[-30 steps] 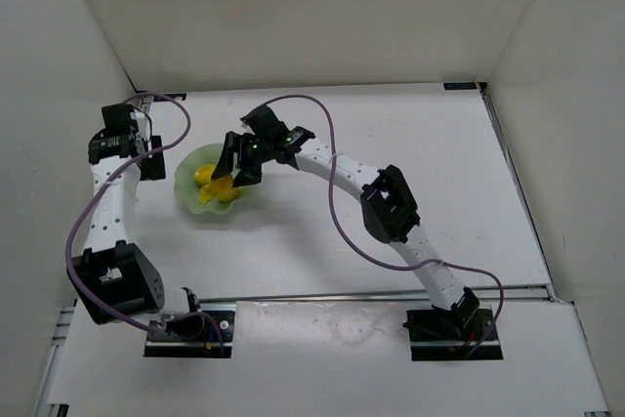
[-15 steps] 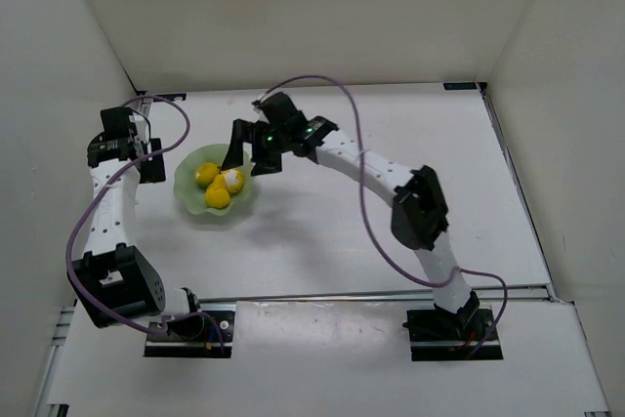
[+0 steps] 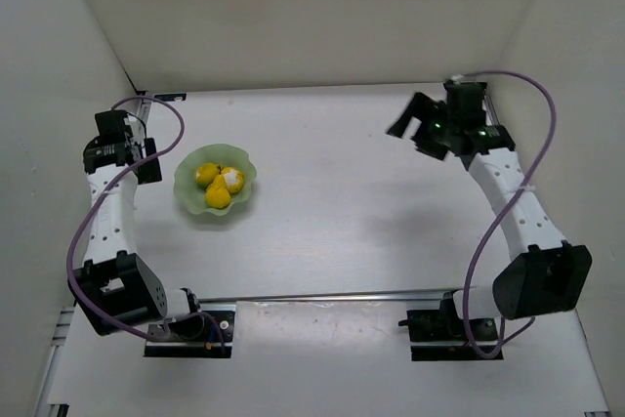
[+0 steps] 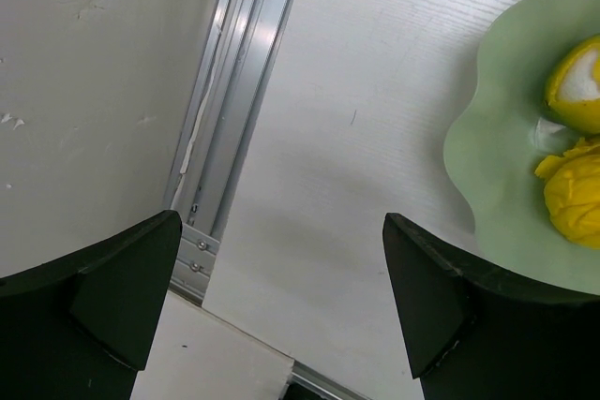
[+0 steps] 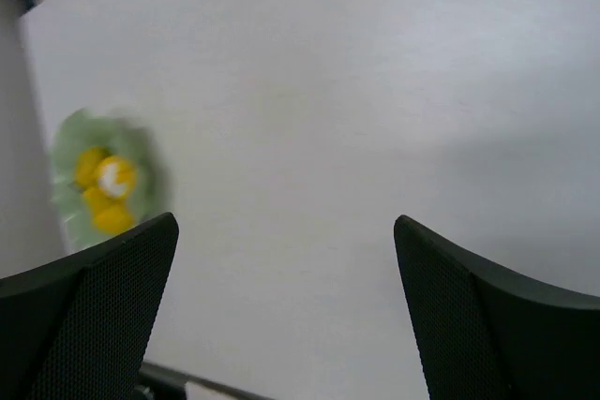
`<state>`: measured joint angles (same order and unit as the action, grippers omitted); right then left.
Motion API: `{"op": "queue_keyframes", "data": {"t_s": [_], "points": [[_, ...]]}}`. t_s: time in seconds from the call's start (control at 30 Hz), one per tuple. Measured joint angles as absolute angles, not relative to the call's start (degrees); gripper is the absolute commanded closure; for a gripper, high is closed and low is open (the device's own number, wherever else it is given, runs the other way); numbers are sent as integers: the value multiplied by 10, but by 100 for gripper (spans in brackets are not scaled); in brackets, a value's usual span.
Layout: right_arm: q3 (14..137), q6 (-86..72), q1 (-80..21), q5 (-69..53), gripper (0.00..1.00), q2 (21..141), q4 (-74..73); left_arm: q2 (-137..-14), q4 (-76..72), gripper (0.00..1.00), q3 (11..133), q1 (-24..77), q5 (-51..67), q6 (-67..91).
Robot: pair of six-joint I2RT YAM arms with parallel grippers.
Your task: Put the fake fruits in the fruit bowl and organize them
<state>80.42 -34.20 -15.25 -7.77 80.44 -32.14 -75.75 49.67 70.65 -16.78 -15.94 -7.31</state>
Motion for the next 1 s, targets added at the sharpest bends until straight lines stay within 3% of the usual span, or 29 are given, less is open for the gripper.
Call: {"op": "queue_keyframes", "data": {"t_s": [0.13, 0.27, 0.5, 1.0], "points": [[688, -323, -5, -69, 0, 752, -376, -755, 491, 0, 706, -168, -167, -61], [667, -295, 75, -67, 0, 719, -412, -755, 488, 0, 702, -168, -183, -47], [666, -264, 126, -80, 0, 688, -423, -749, 482, 0, 702, -168, -206, -32], [655, -251, 128, -106, 0, 687, -420, -746, 479, 0, 702, -168, -211, -29]]}}
